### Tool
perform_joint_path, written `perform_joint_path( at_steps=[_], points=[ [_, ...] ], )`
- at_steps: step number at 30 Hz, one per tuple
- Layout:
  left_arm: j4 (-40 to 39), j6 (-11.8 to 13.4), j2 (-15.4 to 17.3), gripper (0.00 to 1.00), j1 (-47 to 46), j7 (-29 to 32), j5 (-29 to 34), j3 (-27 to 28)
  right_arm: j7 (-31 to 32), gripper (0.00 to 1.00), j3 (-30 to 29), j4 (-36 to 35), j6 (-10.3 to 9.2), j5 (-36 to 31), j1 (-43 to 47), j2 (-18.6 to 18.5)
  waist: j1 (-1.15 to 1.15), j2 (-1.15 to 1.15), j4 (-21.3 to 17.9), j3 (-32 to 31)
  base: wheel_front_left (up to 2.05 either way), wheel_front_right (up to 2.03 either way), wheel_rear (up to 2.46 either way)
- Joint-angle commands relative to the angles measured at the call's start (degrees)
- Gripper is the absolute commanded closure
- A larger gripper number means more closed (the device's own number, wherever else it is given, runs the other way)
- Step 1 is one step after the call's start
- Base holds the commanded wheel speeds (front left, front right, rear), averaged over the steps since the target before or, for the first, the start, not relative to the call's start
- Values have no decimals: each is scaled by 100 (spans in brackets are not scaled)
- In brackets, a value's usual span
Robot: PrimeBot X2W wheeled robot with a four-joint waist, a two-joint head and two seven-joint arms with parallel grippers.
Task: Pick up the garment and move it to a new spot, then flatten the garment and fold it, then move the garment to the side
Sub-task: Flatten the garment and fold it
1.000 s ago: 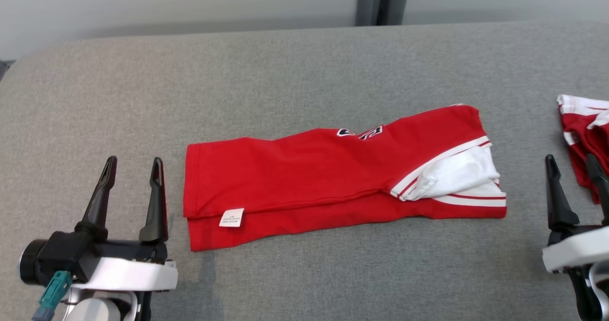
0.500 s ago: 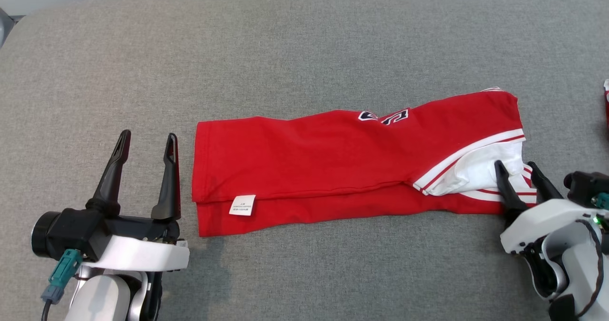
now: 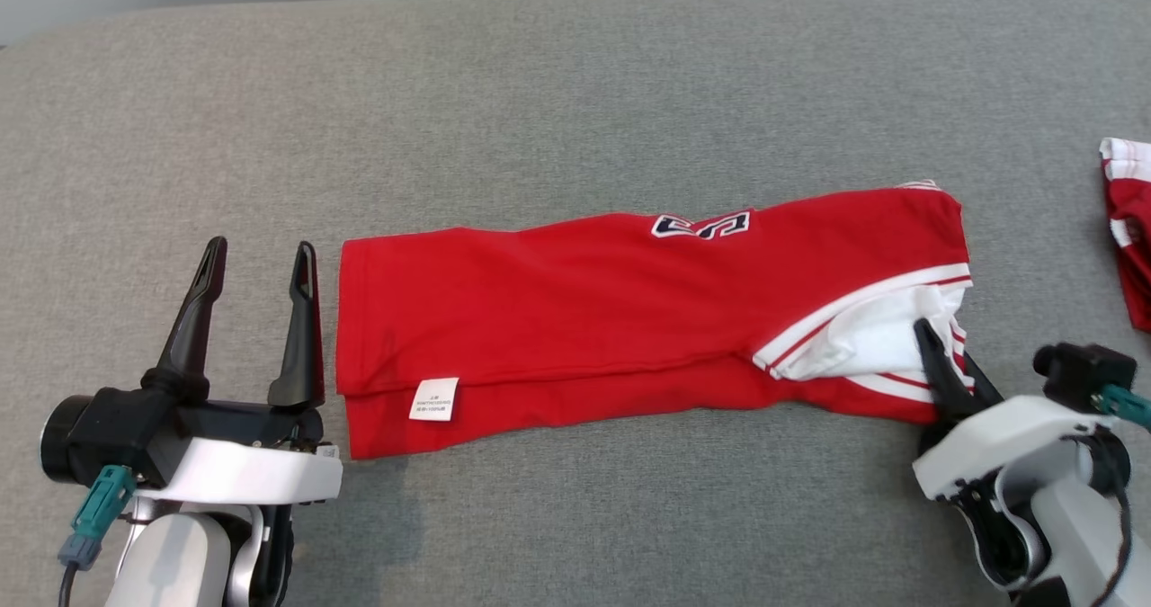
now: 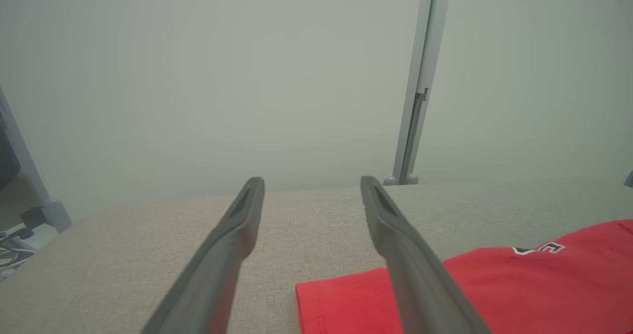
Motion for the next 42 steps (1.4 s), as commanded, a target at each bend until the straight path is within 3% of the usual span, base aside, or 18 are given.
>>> perform_joint_path(
  at_steps=[1,11,17,23,28,32,39,42],
  points=[
    [-1,-30,9,0,55,-27,49,46,-54,100,-55,30,-11,61,228,-107,0,0,-64,-29,0,0,0],
    [-54,-83,16,0,170,-27,84,179,-333,100,-1009,-742,-7,-17,1030,-375,0,0,-335,-112,0,0,0],
    [-20,-96,-3,0,154,-28,91,190,-125,100,-1112,-1135,-6,-181,976,-262,0,0,-369,-150,0,0,0],
    [-1,-129,-16,0,184,-27,52,210,223,100,-974,-2295,-6,-593,830,1,0,0,-387,-245,0,0,0],
    [11,-157,-50,0,146,-27,37,180,799,100,-516,-3397,-5,-944,679,474,0,0,-363,-302,0,0,0],
    [60,-206,-119,0,58,-27,31,111,1203,100,142,-3791,-5,-1101,497,747,0,0,-249,-338,0,0,0],
    [140,-293,-239,0,-60,-27,29,4,1355,100,1358,-3177,-5,-1023,140,949,0,0,95,-303,0,0,0],
    [166,-337,-276,0,-70,-28,20,-3,1268,100,1617,-2787,-5,-1090,13,954,0,0,190,-276,0,0,0]
  ],
)
